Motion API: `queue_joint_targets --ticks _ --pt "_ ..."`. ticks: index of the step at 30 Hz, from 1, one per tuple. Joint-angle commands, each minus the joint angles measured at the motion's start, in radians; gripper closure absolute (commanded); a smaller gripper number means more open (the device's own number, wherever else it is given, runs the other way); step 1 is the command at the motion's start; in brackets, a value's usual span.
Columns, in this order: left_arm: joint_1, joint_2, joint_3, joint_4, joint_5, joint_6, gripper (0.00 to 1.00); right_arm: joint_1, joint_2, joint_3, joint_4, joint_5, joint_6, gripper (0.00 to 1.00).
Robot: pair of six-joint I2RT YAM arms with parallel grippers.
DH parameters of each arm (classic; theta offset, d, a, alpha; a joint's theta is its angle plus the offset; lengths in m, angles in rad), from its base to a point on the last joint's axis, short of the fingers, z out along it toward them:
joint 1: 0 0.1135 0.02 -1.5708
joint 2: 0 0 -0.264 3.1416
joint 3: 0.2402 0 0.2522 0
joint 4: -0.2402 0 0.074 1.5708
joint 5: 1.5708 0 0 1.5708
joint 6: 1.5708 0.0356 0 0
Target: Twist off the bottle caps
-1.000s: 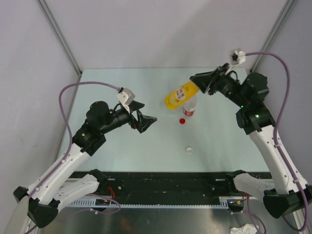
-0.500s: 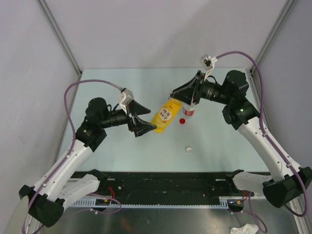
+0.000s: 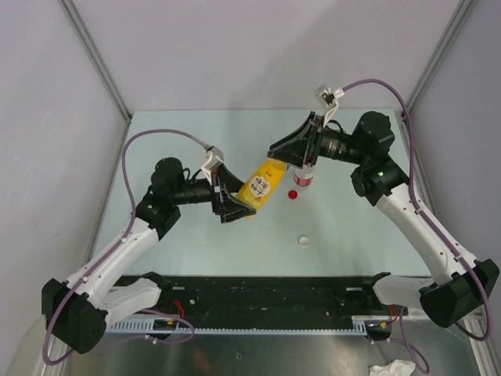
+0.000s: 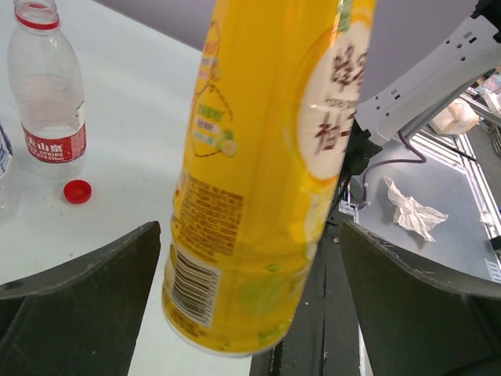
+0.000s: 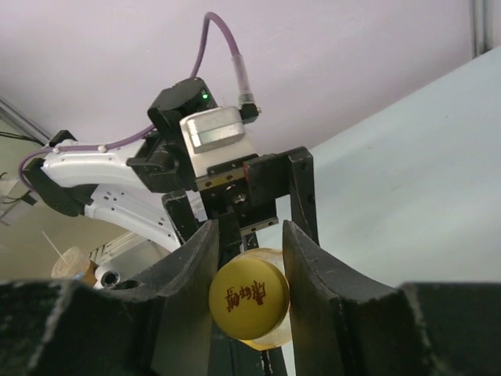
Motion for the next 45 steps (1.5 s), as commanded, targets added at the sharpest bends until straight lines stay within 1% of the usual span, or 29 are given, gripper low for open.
queue_joint_targets --ticks 1,4,7,10,14,16,19,21,22,26,27,29,30,33,36,41,45 --pt "-0.022 0.016 -0.008 0.065 0.025 -0.016 0.01 0.006 0.012 0.03 0.133 -0.042 0.086 1.0" --pt "-0.051 0.039 -0.004 0.069 0.028 -0.006 0.01 0.008 0.016 0.03 0.153 -0.045 0.098 1.0" --pt "-0.076 0.055 0.0 0.071 0.024 0.004 0.05 0.008 0.017 0.03 0.152 -0.043 0.101 1.0" --pt "-0.088 0.063 0.002 0.071 0.029 0.011 0.17 0.008 0.015 0.03 0.141 -0.037 0.096 1.0" --pt "-0.09 0.059 -0.002 0.071 0.025 0.019 0.38 0.008 0.005 0.03 0.111 -0.01 0.076 1.0" --pt "-0.09 0.055 -0.002 0.07 0.022 0.016 0.46 0.007 0.0 0.03 0.107 0.001 0.069 0.97" --pt "-0.09 0.044 -0.003 0.056 0.009 0.028 0.54 0.002 -0.013 0.029 0.106 0.023 0.061 0.82" --pt "-0.089 0.036 0.0 0.034 -0.009 0.043 0.58 -0.003 -0.024 0.027 0.107 0.038 0.056 0.73" --pt "-0.089 0.032 0.003 0.021 -0.017 0.05 0.6 -0.007 -0.029 0.028 0.109 0.044 0.056 0.67" --pt "-0.094 0.014 0.012 -0.025 -0.06 0.08 0.62 -0.018 -0.044 0.025 0.105 0.08 0.055 0.21" --pt "-0.095 0.009 0.011 -0.031 -0.071 0.085 0.63 -0.021 -0.047 0.023 0.104 0.089 0.054 0.13" --pt "-0.098 -0.002 0.01 -0.04 -0.093 0.091 0.64 -0.023 -0.053 0.022 0.098 0.111 0.049 0.04" --pt "-0.1 -0.008 0.007 -0.046 -0.107 0.095 0.64 -0.024 -0.056 0.022 0.092 0.123 0.045 0.02" --pt "-0.121 -0.024 0.01 -0.08 -0.172 0.127 0.66 -0.024 -0.067 0.021 0.065 0.17 0.027 0.01" --pt "-0.152 -0.032 0.025 -0.171 -0.278 0.175 0.67 -0.025 -0.076 0.02 0.033 0.213 0.016 0.01" --pt "-0.214 -0.044 0.048 -0.285 -0.505 0.228 0.67 -0.024 -0.065 0.021 -0.055 0.305 0.026 0.01" --pt "-0.275 -0.057 0.061 -0.358 -0.713 0.262 0.68 -0.026 -0.037 0.021 -0.122 0.321 0.043 0.01"
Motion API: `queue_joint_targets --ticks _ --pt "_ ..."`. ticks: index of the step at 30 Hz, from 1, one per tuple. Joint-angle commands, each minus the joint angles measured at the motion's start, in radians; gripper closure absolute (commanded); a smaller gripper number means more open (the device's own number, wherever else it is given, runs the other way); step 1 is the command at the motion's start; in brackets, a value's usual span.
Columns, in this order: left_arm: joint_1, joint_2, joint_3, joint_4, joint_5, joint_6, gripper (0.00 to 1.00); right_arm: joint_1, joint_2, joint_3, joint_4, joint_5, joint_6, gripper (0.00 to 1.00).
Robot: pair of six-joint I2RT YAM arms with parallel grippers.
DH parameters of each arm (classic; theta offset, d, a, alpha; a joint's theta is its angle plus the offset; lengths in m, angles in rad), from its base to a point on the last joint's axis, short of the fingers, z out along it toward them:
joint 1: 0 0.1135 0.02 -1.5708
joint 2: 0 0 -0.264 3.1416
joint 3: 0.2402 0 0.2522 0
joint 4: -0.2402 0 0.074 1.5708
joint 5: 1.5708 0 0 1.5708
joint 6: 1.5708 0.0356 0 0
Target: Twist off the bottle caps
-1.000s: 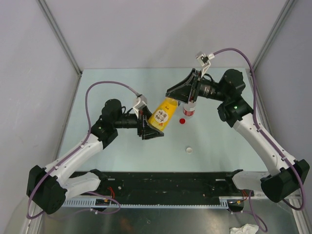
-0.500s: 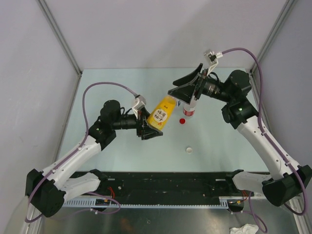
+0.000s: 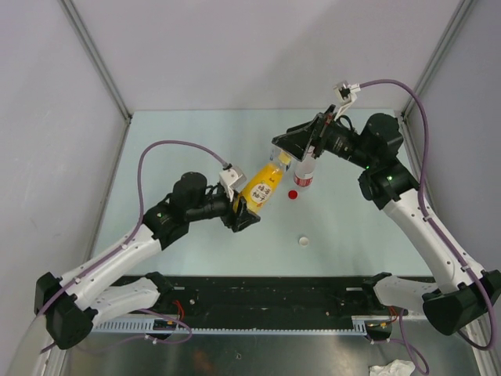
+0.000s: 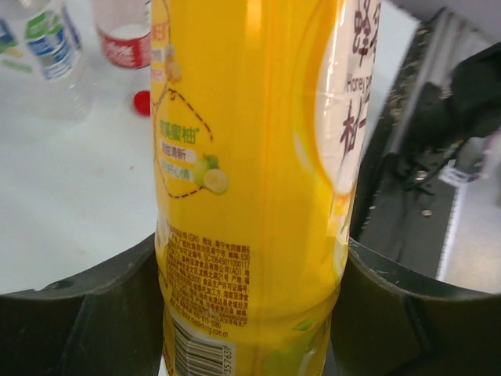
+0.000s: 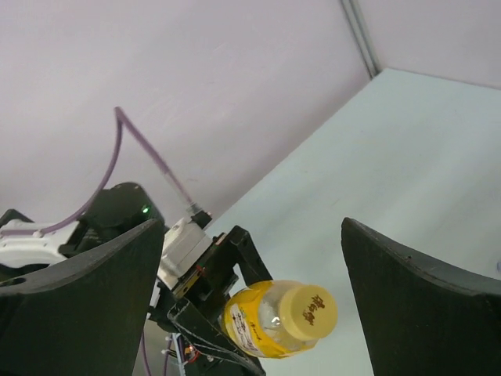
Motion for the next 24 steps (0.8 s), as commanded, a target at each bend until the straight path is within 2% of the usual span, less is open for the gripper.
queue_joint_targets --ticks 1,8,14,24 --pt "-0.067 -0.042 0.064 -0.106 -0.306 0.081 0.68 -0.004 0.023 0.021 -0.086 0.052 0.009 0.01" --pt "-0.147 -0.043 0.072 -0.221 -0.554 0.146 0.67 0.003 0.081 0.021 -0.151 -0.001 0.01 0.01" --pt "-0.183 -0.072 0.056 -0.249 -0.651 0.172 0.66 -0.012 0.144 0.021 -0.202 -0.119 0.025 0.2" --pt "-0.197 -0.05 0.047 -0.263 -0.696 0.185 0.65 0.005 0.185 0.021 -0.269 -0.132 0.029 0.35"
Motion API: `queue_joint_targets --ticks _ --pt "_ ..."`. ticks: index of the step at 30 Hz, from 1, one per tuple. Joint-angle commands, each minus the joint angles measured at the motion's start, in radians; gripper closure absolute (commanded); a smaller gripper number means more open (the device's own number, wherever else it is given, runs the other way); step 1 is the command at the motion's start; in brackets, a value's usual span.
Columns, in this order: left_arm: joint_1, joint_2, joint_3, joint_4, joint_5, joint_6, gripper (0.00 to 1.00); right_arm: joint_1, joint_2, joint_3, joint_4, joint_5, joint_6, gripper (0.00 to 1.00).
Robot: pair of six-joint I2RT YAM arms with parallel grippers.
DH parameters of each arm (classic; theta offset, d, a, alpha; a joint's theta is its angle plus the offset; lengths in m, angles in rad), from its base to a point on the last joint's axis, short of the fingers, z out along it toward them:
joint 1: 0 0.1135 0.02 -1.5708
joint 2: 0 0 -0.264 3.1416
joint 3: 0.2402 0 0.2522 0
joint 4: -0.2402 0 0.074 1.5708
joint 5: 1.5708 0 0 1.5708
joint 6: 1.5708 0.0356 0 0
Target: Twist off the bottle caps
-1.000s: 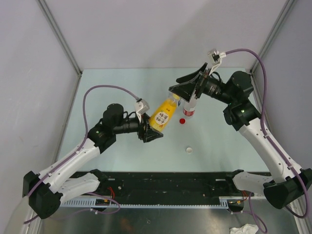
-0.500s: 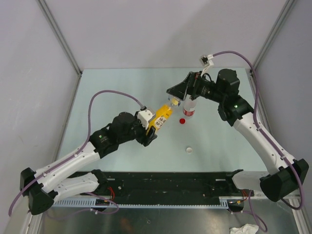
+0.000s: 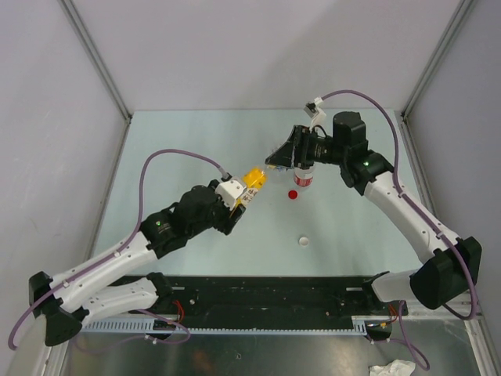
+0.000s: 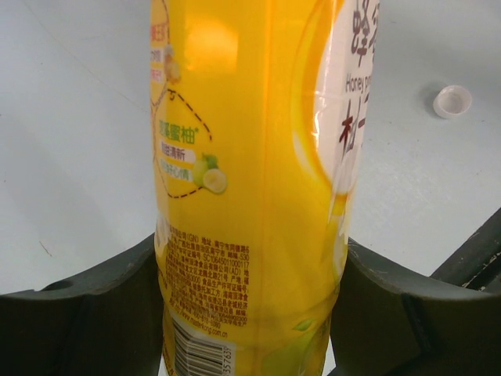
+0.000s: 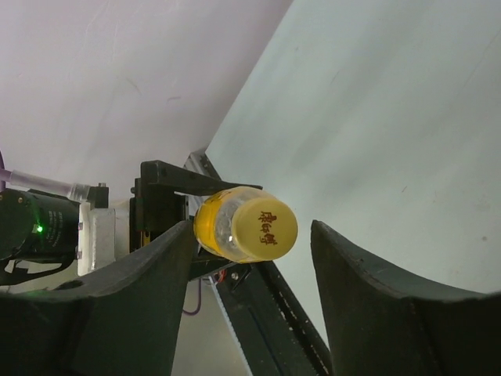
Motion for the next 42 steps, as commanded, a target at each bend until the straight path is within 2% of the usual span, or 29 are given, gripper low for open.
queue_joint_targets --ticks 1,7,11,16,20,27,30,32,34,39,42 --pt "-0.011 0.013 0.021 0.004 -0.04 0.026 0.65 0.01 0.013 0.021 -0.014 -0.028 0.009 0.38" --pt "-0.016 0.012 0.02 0.005 -0.038 0.021 0.65 0.001 0.015 -0.008 -0.006 -0.007 0.022 0.49" --pt "-0.017 0.013 0.019 0.005 -0.039 0.02 0.65 0.0 0.018 -0.032 0.027 -0.021 0.051 0.61" --pt "-0.021 0.025 0.024 0.005 -0.032 0.021 0.65 -0.012 0.007 -0.052 0.065 -0.043 0.076 0.65" --pt "-0.025 0.029 0.026 0.006 -0.03 0.021 0.65 -0.027 -0.005 -0.077 0.119 -0.064 0.116 0.64" --pt "-0.029 0.025 0.021 0.006 -0.034 0.018 0.64 -0.046 -0.009 -0.108 0.18 -0.103 0.161 0.55" --pt "-0.031 0.029 0.023 0.006 -0.035 0.017 0.64 -0.05 -0.011 -0.111 0.186 -0.109 0.166 0.44" --pt "-0.032 0.031 0.023 0.005 -0.037 0.018 0.64 -0.051 -0.013 -0.111 0.188 -0.111 0.166 0.41" --pt "-0.033 0.033 0.023 0.005 -0.038 0.018 0.64 -0.052 -0.018 -0.113 0.187 -0.107 0.166 0.47" --pt "-0.037 0.031 0.022 0.005 -0.041 0.017 0.64 -0.059 -0.023 -0.121 0.181 -0.102 0.167 0.93" --pt "-0.04 0.032 0.022 0.006 -0.041 0.017 0.64 -0.059 -0.023 -0.122 0.172 -0.102 0.153 0.99"
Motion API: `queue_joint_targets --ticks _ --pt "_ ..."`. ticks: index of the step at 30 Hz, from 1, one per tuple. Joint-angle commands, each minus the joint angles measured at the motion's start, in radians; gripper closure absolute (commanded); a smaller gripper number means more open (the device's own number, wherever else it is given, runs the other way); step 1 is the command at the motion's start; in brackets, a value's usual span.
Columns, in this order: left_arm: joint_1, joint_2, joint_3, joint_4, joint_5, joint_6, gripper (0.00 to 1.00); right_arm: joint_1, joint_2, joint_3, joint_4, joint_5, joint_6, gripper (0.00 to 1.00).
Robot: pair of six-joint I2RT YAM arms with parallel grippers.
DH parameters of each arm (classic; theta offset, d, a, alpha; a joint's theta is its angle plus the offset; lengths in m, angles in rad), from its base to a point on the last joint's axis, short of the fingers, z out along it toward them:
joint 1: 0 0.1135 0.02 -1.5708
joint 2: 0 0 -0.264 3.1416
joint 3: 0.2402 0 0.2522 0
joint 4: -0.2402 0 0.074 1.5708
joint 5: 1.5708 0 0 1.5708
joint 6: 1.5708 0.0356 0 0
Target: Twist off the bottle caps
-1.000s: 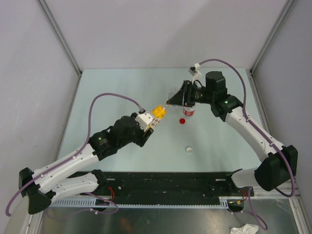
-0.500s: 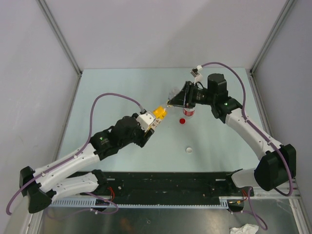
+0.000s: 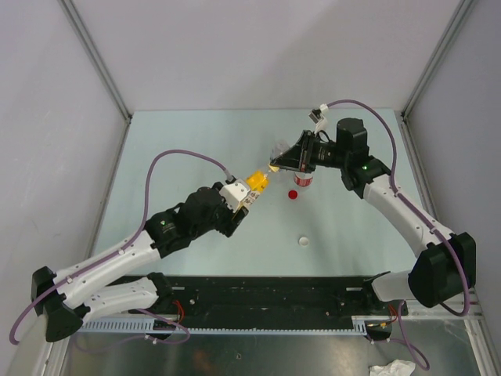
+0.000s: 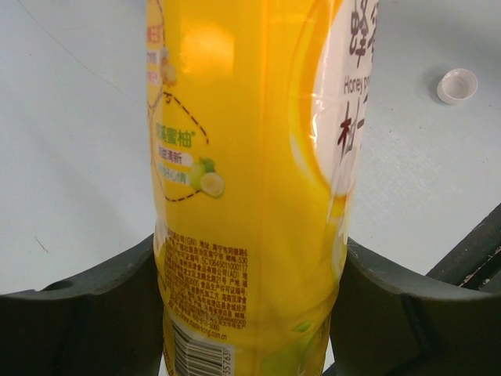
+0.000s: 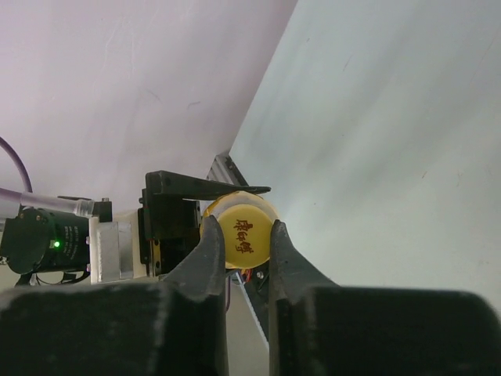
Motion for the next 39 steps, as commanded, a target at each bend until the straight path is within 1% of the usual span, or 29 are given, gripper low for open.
queue_joint_targets --ticks 1,8,15,19,28,31,35,39 --pt "-0.012 0.001 0.023 0.017 -0.014 0.016 0.64 -0.001 -0.036 0.002 0.023 -0.014 -0.003 1.0" --pt "-0.013 -0.008 0.028 0.022 0.015 -0.002 0.65 0.005 -0.064 -0.003 0.007 -0.024 -0.089 1.0" --pt "-0.013 -0.045 0.036 0.054 0.093 -0.031 0.76 0.013 -0.128 -0.04 0.051 -0.057 -0.171 1.0" --pt "-0.012 -0.08 0.041 0.08 0.17 -0.047 0.8 0.021 -0.16 -0.049 0.057 -0.097 -0.232 1.0" --pt "-0.01 -0.146 0.051 0.164 0.46 -0.052 0.85 0.027 -0.217 -0.051 0.015 -0.188 -0.37 1.0" --pt "-0.008 -0.158 0.058 0.196 0.57 -0.08 0.87 0.028 -0.242 -0.051 0.015 -0.218 -0.413 1.0" --pt "0.002 -0.165 0.079 0.227 0.741 -0.1 0.88 0.028 -0.279 -0.052 0.026 -0.253 -0.466 1.0" --pt "0.012 -0.164 0.102 0.259 0.928 -0.118 0.87 0.03 -0.328 -0.076 0.09 -0.307 -0.494 1.0"
